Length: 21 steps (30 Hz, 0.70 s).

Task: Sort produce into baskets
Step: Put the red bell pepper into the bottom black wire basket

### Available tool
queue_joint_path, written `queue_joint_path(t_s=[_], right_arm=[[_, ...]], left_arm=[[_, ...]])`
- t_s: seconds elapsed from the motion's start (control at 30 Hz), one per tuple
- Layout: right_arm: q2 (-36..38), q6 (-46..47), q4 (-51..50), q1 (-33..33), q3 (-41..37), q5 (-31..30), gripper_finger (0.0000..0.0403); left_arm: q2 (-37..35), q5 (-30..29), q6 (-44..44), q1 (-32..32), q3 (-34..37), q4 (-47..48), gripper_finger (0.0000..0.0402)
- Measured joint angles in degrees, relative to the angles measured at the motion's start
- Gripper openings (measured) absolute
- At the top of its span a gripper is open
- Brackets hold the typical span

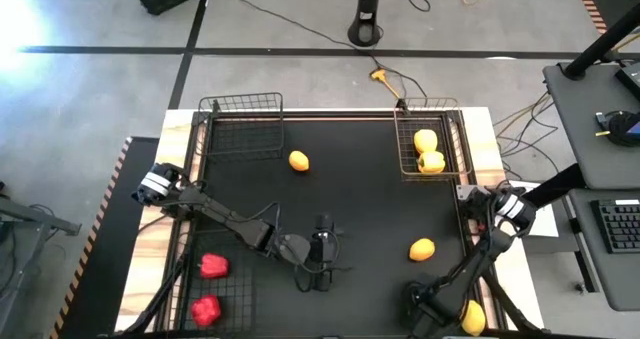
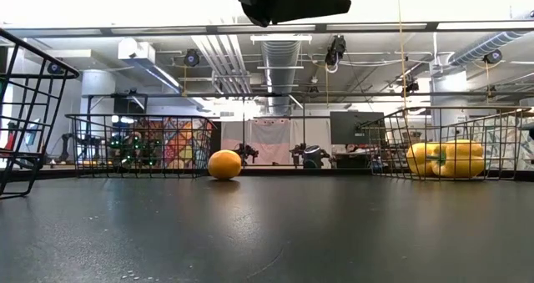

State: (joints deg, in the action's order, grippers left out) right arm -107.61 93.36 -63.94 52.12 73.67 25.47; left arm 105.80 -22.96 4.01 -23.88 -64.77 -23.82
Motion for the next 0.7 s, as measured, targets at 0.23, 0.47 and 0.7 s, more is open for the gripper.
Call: queue_joint_path(t_s=[0.23,0.47,0.7], right_arm=[[0.0,0.1,0.0,0.0,-0.1,0.0,0.0351],[0.4,-0.9,-0.8,-0.3,1.8,0.0,0.0313],[1.1,-4.6,-9.8,-3.6,12.7,-6.5,0.0313]], left_arm=[[0.0,0.0,0.0,-0.9,0.1,-0.1,0.0361],[-1.2,-1.5,0.9,-3.1,0.1,2.8,0.0361],[-5.1,-8.4,1.7,-5.8,0.1,8.7,0.0361]])
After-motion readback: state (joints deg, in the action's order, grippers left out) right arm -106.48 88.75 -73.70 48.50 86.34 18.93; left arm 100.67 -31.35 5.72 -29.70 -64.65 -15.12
